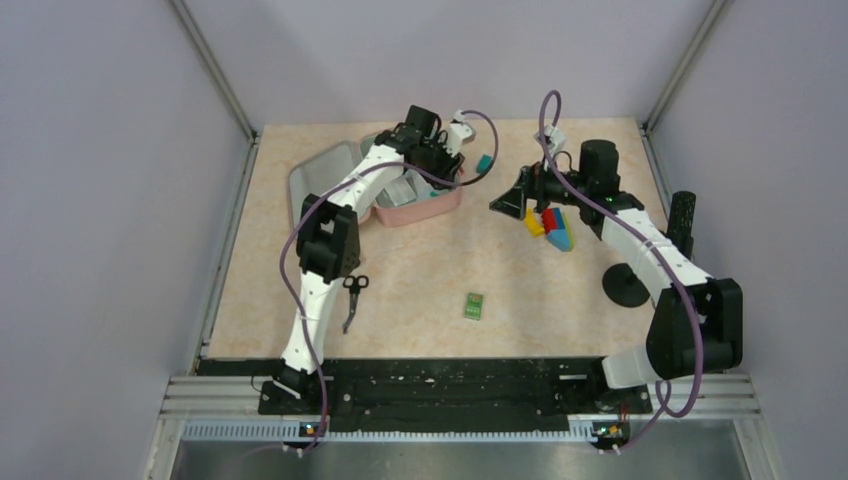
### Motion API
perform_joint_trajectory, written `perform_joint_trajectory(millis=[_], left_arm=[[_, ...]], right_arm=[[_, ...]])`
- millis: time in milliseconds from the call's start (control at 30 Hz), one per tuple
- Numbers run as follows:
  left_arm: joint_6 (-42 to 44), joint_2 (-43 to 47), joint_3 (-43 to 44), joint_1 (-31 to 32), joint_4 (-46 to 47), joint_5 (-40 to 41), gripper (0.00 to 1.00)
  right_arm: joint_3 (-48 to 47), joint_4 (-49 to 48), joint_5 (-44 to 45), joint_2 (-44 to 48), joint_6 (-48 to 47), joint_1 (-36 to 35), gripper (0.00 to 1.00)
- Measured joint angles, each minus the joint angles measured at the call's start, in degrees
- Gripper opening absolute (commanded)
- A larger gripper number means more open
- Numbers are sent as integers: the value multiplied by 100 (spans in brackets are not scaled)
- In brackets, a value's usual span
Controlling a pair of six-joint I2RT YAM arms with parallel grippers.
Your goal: Organize the medicine kit
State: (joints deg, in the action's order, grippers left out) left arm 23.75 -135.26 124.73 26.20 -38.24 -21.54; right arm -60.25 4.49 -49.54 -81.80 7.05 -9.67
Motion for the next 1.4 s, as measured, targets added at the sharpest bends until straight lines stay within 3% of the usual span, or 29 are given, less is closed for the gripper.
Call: perform_joint_trajectory(millis=[200,433,533,733,900,1100,1400], left_arm=[[-420,-2,33,-37,74,-61,65],[-1102,479,-184,-142,313,-168,69],[-1447,1344,-907,-162,494,105,69],[-2581,3888,-3123,-291,577,1296,66],[-3585,5104,-4911,-907,525,2175,65],[-4437,4826,-5890,-1823,111,2573,62],[-4828,4304,-5945,-1891,398,2013,59]], right_arm=[[28,-2,26,-2,2,0,99],[28,-13,28,-2,2,0,99],[28,-13,50,-2,-4,0,99],[116,-22,258,-2,-48,0,99],[240,-50,531,-2,-59,0,99],[291,-155,649,-39,-42,0,99],[291,-192,660,-107,-39,0,99]])
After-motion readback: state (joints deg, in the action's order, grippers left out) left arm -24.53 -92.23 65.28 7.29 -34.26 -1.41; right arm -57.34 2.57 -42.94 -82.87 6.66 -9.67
